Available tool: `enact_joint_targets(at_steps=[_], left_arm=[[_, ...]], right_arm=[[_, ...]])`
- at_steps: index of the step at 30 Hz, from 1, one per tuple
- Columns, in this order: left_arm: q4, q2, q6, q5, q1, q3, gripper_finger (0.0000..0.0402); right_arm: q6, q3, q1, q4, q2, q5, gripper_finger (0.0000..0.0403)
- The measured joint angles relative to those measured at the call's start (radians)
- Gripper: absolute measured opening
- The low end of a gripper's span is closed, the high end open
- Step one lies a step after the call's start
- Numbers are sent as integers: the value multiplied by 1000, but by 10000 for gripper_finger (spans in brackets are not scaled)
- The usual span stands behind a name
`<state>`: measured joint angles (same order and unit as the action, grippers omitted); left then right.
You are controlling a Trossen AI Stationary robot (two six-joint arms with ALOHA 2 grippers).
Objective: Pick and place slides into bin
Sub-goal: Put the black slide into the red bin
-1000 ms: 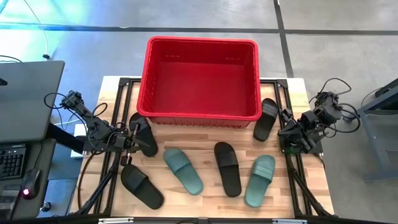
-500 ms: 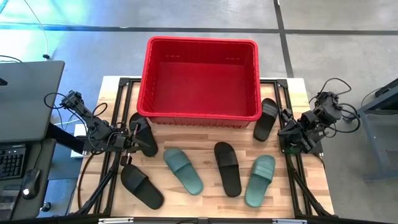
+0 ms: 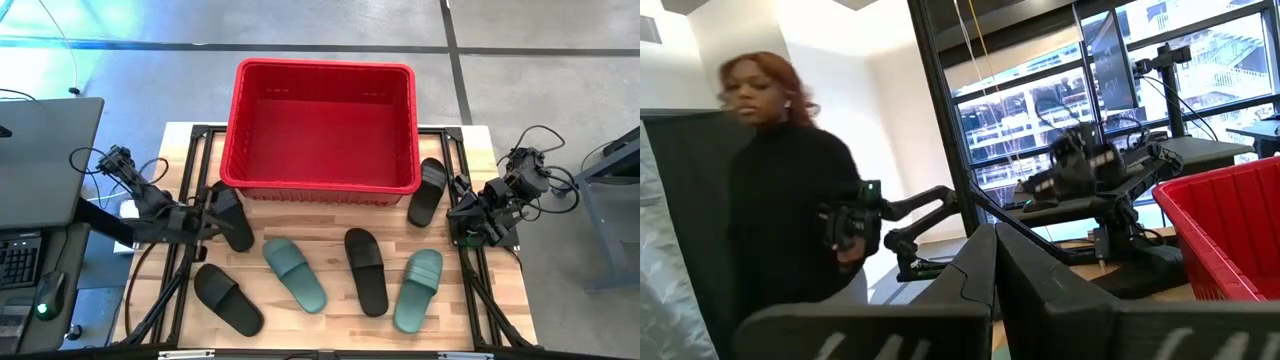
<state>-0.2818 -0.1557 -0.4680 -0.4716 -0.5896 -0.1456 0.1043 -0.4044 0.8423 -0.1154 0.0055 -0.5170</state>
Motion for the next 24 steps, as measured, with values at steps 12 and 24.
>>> enact_joint_targets(at_steps=[12,24], left_arm=[[295,-270,-337,-556,0,-667,12],[519,-503,-95,-405,0,-992,12]], right_arm=[[0,0,0,0,0,0,0],[-4,0,0,5,0,-7,0]])
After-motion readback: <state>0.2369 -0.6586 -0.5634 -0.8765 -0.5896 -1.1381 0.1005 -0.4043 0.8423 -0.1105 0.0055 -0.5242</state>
